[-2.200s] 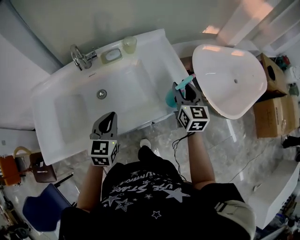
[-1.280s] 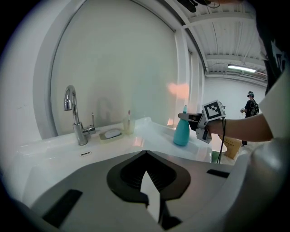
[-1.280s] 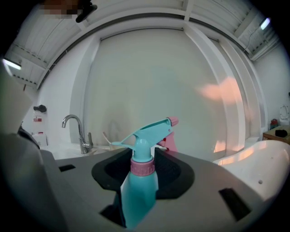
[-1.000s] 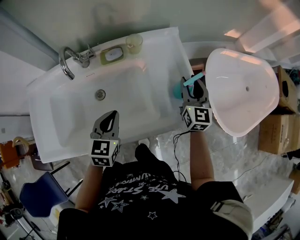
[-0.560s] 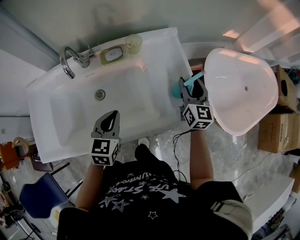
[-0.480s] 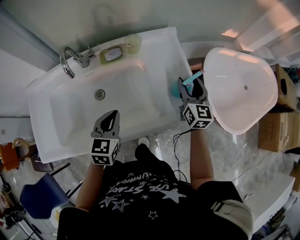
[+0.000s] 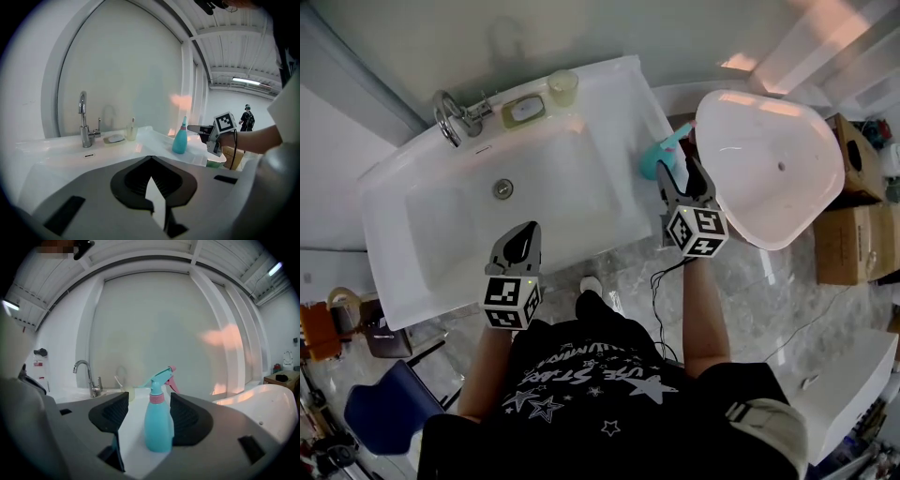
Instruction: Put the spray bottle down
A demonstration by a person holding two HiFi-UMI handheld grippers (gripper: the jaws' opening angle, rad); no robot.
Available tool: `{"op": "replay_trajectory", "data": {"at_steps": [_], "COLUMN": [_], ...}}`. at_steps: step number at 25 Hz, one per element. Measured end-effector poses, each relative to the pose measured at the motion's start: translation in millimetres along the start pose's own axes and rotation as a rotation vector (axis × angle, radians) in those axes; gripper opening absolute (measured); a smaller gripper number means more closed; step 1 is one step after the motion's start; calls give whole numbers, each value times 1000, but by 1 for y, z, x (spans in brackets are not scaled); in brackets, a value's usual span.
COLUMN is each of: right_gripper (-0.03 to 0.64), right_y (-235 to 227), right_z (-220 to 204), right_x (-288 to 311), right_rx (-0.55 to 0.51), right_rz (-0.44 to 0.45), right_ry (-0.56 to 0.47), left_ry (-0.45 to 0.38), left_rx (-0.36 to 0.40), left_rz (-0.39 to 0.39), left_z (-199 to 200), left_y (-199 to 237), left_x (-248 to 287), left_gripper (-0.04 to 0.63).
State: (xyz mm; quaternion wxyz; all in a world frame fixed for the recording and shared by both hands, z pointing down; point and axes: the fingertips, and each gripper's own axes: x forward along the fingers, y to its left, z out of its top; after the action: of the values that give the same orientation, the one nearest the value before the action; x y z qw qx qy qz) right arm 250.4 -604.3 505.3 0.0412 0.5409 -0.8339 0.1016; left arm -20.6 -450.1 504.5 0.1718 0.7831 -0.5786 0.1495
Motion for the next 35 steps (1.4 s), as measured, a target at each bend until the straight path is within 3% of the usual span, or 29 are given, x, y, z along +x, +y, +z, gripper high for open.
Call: {"op": "replay_trajectory", "data": {"at_steps": [2, 4, 11, 23, 29, 35], "right_gripper": [278, 188, 62, 14, 14, 12], "right_y": [9, 22, 75, 194, 249, 301], "right_z": [7, 12, 28, 27, -1, -40], "right_x": [-16, -32, -91, -182, -237, -312], "right_rx": [-8, -8, -38, -54, -60, -52], "right_rz": [-22, -32, -90, -140, -236, -304], "right_ry": [-4, 13, -10, -51, -12, 23], "left_ry": [-17, -35, -74, -137, -129, -93], "left_rx": [-3, -7, 46, 52, 49, 79], "left_rz": [-10, -19, -67, -131, -167, -257], "left_z": [1, 2, -6, -30, -65, -110], "left_y": [2, 5, 18, 31, 39, 27], "left_x": [-15, -32, -93, -199, -261, -317], "left_gripper": [15, 15, 15, 15, 15, 15]}}
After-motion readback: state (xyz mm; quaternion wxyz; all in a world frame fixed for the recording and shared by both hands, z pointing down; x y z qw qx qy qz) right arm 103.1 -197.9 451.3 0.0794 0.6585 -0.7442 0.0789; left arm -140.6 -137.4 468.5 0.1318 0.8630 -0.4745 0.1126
